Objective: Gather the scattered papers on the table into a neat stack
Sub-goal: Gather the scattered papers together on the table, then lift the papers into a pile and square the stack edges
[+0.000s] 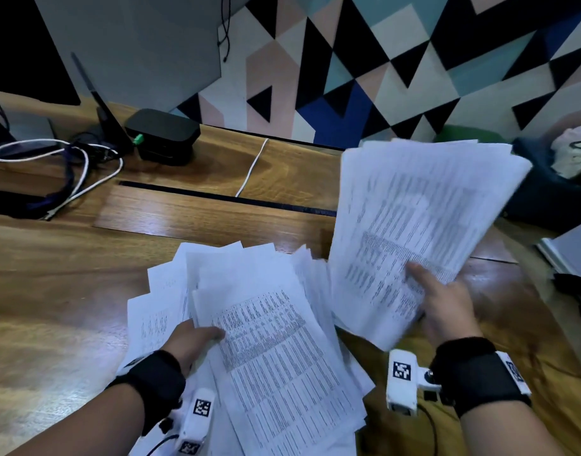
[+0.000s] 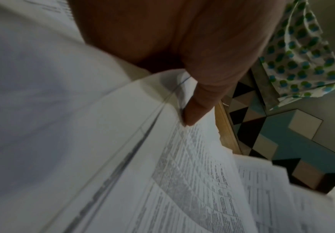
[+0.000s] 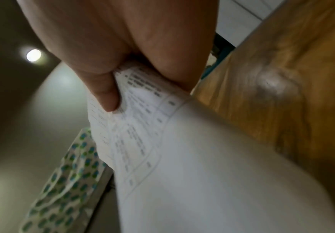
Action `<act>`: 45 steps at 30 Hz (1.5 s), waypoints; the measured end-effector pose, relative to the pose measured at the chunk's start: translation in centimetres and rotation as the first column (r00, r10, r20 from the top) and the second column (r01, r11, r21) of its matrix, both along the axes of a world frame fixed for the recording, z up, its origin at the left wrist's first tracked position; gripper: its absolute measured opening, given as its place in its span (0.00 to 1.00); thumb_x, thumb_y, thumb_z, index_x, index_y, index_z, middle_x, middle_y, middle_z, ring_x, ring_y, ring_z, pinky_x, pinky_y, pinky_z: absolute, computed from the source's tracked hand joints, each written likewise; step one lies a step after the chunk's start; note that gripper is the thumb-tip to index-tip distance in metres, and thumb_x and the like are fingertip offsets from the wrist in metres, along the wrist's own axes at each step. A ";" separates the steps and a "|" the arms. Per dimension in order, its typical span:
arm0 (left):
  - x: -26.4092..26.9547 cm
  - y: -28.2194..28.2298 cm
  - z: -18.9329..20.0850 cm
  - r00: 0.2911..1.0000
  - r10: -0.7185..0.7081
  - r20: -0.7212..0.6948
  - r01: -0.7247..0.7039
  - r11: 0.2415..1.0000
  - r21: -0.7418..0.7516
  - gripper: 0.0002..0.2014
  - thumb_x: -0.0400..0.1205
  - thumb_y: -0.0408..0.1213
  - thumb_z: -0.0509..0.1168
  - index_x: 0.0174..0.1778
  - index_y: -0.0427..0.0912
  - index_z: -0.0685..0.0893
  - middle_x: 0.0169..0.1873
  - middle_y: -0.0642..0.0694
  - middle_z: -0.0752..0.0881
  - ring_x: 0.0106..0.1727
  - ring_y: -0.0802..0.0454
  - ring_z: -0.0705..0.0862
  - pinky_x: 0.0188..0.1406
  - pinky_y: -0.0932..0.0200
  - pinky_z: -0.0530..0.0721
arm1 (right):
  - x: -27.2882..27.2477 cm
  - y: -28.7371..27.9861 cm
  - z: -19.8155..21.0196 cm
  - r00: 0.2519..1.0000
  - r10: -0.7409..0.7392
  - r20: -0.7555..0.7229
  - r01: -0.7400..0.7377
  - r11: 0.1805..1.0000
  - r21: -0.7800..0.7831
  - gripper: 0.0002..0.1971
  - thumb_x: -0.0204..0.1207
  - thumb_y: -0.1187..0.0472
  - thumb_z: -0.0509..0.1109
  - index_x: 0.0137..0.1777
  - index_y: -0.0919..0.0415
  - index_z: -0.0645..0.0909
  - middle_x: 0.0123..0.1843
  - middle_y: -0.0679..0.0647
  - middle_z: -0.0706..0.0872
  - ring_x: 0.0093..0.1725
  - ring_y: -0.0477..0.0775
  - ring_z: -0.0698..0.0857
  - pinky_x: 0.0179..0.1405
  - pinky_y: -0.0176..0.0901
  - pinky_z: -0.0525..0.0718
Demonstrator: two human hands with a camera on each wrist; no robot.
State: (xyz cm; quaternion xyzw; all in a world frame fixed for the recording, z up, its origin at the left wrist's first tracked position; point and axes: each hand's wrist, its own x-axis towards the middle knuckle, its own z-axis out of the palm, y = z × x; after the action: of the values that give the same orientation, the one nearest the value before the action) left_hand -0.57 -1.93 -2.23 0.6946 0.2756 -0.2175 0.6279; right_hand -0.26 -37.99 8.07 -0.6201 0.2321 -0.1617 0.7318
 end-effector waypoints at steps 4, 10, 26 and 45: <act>0.3 0.0 -0.8 1.000 0.016 -0.020 -0.016 1.000 -0.024 0.12 0.75 0.22 0.69 0.54 0.26 0.84 0.47 0.28 0.88 0.44 0.38 0.86 0.46 0.52 0.81 | 0.3 0.1 -1.0 0.999 0.003 0.035 -0.015 0.939 0.343 0.17 0.77 0.68 0.70 0.66 0.65 0.83 0.62 0.60 0.90 0.60 0.59 0.89 0.59 0.59 0.87; 0.5 0.2 -0.8 0.998 0.004 -0.063 -0.006 1.000 -0.022 0.23 0.68 0.29 0.67 0.59 0.25 0.81 0.45 0.26 0.84 0.43 0.39 0.82 0.42 0.51 0.77 | -3.0 5.2 -7.8 0.833 0.260 -0.488 -0.240 0.965 0.105 0.12 0.73 0.74 0.71 0.56 0.74 0.85 0.44 0.66 0.93 0.39 0.62 0.92 0.40 0.50 0.90; -0.1 -1.5 -0.3 0.995 -0.087 -0.039 0.083 0.993 -0.083 0.22 0.71 0.34 0.78 0.60 0.33 0.84 0.50 0.38 0.91 0.52 0.39 0.90 0.52 0.52 0.85 | -6.2 8.8 -10.5 0.574 0.080 -0.815 -0.794 0.297 -0.531 0.29 0.74 0.39 0.65 0.75 0.42 0.68 0.73 0.50 0.69 0.69 0.58 0.68 0.66 0.54 0.70; 3.1 6.2 21.1 0.545 -0.244 0.802 0.080 0.968 0.240 0.09 0.72 0.27 0.76 0.44 0.42 0.87 0.32 0.70 0.90 0.34 0.74 0.85 0.41 0.77 0.82 | -3.8 22.3 -11.7 0.209 0.475 -0.855 -0.634 -0.600 -0.488 0.44 0.70 0.30 0.65 0.81 0.41 0.49 0.88 0.61 0.40 0.83 0.78 0.45 0.75 0.84 0.39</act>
State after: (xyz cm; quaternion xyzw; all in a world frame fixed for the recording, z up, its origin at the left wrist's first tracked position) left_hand 2.49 4.25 18.85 0.7898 -0.0979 0.1009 0.5971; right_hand -4.09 -15.73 -3.61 -0.8976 -0.3428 0.2767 0.0146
